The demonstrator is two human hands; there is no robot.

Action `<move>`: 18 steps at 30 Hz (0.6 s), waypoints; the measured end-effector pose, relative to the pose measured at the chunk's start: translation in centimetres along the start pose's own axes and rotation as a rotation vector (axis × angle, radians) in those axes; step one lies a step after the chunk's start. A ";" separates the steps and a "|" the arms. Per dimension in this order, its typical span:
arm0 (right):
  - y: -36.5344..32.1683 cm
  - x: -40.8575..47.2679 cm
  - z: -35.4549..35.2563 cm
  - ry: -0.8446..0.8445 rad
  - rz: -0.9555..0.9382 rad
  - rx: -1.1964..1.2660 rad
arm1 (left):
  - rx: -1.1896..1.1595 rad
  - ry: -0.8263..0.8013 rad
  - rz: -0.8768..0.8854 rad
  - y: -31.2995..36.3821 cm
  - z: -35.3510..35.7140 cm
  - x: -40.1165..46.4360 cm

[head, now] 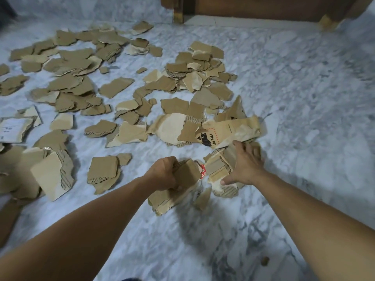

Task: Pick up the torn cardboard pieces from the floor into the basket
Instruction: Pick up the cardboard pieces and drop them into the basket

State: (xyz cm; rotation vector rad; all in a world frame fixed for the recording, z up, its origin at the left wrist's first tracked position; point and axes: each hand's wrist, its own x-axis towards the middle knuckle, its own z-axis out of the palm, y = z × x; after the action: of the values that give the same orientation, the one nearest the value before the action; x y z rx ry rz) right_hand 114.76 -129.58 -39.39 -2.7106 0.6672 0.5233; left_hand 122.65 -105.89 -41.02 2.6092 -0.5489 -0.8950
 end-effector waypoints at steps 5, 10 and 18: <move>1.6 0.8 0.4 -0.037 0.299 0.300 | -0.074 -0.007 -0.057 0.2 -0.4 0.2; 1.7 1.2 -0.3 -0.029 0.349 0.301 | -0.200 0.077 -0.124 0.1 -0.7 0.3; 0.6 1.2 0.5 -0.046 0.192 0.460 | -0.258 0.101 -0.179 0.9 -0.3 0.2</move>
State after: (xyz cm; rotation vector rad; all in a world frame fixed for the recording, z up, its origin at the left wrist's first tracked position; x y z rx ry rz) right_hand 115.28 -130.35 -40.46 -2.2129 0.9149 0.4129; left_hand 122.75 -106.68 -40.48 2.4768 -0.1619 -0.8206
